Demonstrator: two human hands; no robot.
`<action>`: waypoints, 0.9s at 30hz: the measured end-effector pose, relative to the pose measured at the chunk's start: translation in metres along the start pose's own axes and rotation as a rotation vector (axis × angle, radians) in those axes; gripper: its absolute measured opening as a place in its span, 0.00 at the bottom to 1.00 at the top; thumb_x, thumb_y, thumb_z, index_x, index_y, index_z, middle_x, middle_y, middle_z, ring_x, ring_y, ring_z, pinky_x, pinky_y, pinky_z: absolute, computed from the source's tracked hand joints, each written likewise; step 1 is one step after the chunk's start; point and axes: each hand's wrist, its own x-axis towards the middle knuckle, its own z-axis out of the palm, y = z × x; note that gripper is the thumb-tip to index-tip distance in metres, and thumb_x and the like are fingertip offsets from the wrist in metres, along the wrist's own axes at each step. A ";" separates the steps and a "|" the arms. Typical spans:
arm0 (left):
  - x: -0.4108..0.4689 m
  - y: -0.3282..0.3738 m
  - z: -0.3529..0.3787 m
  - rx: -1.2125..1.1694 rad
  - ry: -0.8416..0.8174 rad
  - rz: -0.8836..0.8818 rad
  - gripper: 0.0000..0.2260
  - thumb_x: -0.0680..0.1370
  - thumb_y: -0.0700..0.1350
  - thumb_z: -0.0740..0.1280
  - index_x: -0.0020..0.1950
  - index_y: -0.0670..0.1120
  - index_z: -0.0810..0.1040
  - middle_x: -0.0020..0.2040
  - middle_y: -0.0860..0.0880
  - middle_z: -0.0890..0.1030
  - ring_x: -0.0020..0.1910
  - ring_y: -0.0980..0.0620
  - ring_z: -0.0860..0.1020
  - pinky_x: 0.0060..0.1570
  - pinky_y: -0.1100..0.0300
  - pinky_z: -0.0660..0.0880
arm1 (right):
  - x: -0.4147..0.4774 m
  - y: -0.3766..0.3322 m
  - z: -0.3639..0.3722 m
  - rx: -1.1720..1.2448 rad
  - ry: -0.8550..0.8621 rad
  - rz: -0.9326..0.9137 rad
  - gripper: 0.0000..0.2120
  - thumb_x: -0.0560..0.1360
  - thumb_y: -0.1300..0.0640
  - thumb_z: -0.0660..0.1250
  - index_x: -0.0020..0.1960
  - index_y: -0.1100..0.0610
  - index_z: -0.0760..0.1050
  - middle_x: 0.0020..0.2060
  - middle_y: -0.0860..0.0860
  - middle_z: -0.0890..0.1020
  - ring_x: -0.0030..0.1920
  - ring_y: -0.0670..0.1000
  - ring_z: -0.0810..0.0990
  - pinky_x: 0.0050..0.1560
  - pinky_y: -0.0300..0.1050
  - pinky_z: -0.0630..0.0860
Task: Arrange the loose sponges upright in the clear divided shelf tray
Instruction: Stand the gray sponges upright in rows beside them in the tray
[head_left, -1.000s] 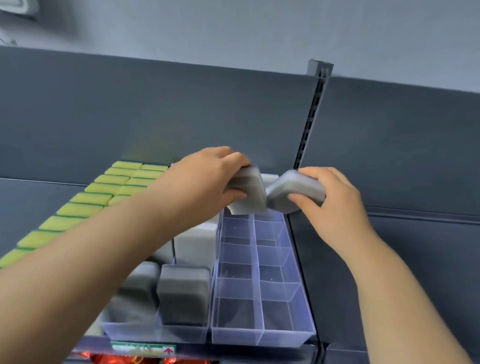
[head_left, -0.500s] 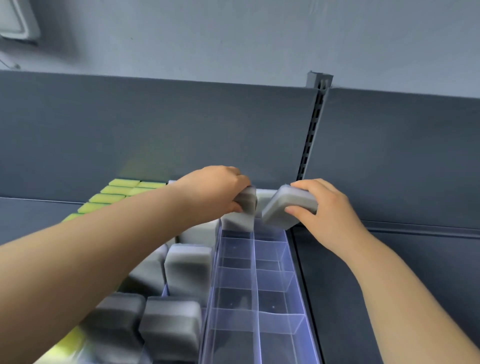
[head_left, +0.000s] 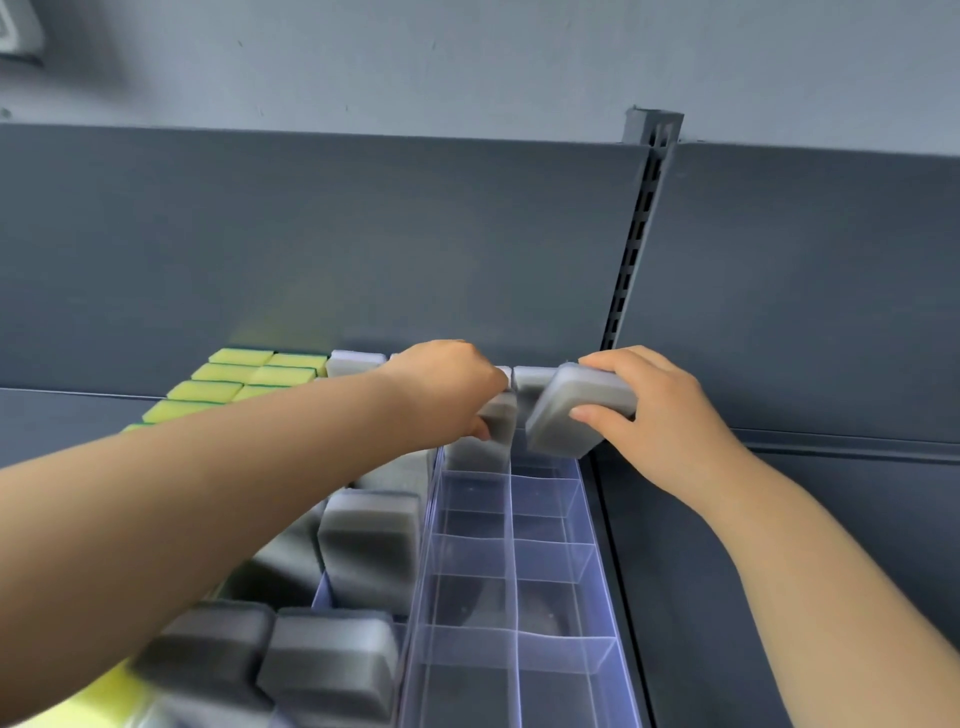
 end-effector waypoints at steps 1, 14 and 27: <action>0.002 0.000 0.001 -0.003 -0.007 -0.006 0.12 0.76 0.54 0.65 0.50 0.47 0.72 0.39 0.50 0.68 0.40 0.47 0.68 0.36 0.57 0.67 | 0.001 0.000 0.000 0.002 -0.002 -0.001 0.18 0.73 0.53 0.69 0.62 0.49 0.72 0.53 0.39 0.71 0.51 0.40 0.68 0.45 0.25 0.62; 0.007 0.006 0.011 0.090 -0.067 -0.016 0.14 0.77 0.53 0.64 0.56 0.44 0.75 0.50 0.44 0.78 0.50 0.44 0.76 0.36 0.59 0.63 | -0.001 0.003 0.000 -0.019 -0.011 -0.028 0.20 0.73 0.53 0.68 0.64 0.49 0.71 0.55 0.38 0.69 0.56 0.40 0.68 0.53 0.30 0.62; -0.004 0.005 0.003 0.082 -0.028 -0.016 0.07 0.80 0.47 0.60 0.43 0.47 0.68 0.36 0.49 0.66 0.41 0.45 0.71 0.36 0.58 0.65 | 0.003 -0.007 0.003 -0.099 -0.057 -0.116 0.13 0.74 0.55 0.66 0.58 0.48 0.70 0.55 0.42 0.73 0.55 0.44 0.69 0.51 0.39 0.68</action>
